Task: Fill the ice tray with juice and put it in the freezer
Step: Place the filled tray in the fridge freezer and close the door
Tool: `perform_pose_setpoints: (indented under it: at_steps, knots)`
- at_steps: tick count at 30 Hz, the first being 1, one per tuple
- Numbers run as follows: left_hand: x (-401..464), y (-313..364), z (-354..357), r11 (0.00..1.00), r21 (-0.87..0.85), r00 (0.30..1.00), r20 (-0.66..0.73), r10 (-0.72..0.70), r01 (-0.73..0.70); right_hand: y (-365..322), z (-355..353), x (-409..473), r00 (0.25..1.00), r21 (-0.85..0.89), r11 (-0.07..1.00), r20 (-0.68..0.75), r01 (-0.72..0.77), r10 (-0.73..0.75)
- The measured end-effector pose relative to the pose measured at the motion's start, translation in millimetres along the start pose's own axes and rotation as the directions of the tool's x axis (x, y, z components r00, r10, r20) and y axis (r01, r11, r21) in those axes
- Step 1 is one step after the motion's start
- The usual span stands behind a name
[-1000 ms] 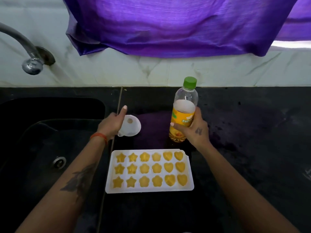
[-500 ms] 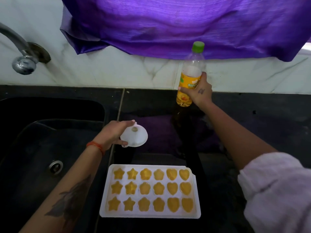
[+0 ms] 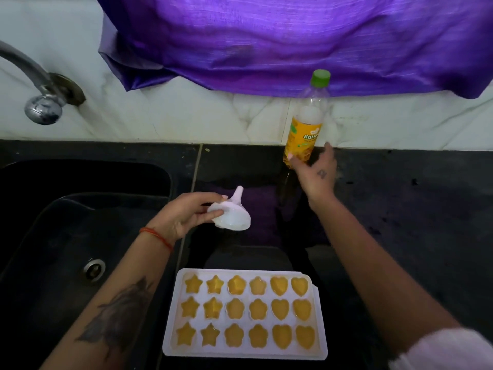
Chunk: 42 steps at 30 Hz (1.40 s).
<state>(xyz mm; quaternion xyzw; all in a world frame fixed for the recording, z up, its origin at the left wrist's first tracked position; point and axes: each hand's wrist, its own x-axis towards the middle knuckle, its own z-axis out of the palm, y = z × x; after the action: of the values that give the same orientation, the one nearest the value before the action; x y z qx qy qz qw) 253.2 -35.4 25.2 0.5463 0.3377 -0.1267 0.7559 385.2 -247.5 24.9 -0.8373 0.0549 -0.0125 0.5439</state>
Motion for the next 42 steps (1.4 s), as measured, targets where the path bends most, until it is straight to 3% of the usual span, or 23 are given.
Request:
perform_pose_setpoints:
  at_steps: [5,11,16,19,21,23,26,28,30,32,34,38,42]
  knots:
    - [21,9,9,0.992,-0.036,0.992,-0.026,0.120,-0.121,28,-6,-62,0.996,0.151,0.987,0.080,-0.054,0.042]
    - [61,26,23,0.918,-0.157,0.929,-0.119,0.350,-0.365,48,-23,-73,0.995,0.151,0.986,0.078,-0.068,0.056]
    - [95,28,28,0.862,-0.165,0.867,-0.239,0.437,-0.480,52,-31,-68,0.997,0.139,0.989,0.063,-0.056,0.047]
    - [105,23,23,0.844,0.019,0.820,-0.226,0.526,-0.537,54,-31,-67,0.996,0.118,0.991,0.077,-0.055,0.046]
    - [108,17,19,0.802,0.231,0.776,-0.210,0.594,-0.551,56,-29,-68,0.995,0.106,0.993,0.089,-0.054,0.045]
    - [108,12,16,0.698,0.470,0.711,-0.187,0.678,-0.541,58,-27,-70,0.994,0.095,0.994,0.098,-0.054,0.045]
    - [105,11,18,0.526,0.695,0.635,-0.127,0.762,-0.491,58,-25,-74,0.994,0.069,0.997,0.105,-0.042,0.035]
    - [101,10,23,0.422,0.798,0.631,-0.067,0.772,-0.431,56,-26,-78,0.993,0.036,0.999,0.117,-0.028,0.024]
    - [96,10,25,0.342,0.887,0.683,-0.041,0.729,-0.312,52,-29,-82,0.990,0.004,1.000,0.141,-0.021,0.021]
    - [86,13,25,0.321,0.917,0.748,-0.037,0.663,-0.239,47,-33,-88,0.986,-0.022,1.000,0.164,-0.010,0.014]
    - [73,16,25,0.349,0.900,0.765,-0.026,0.644,-0.263,41,-38,-95,0.983,-0.051,0.999,0.186,0.010,0.000]
    - [35,11,20,0.346,0.844,0.681,0.031,0.731,-0.410,28,-50,-113,0.975,-0.110,0.993,0.223,0.044,-0.019]
    - [-15,-13,1,0.322,0.838,0.640,0.041,0.767,-0.440,18,-50,-136,0.975,-0.168,0.980,0.211,0.109,-0.072]
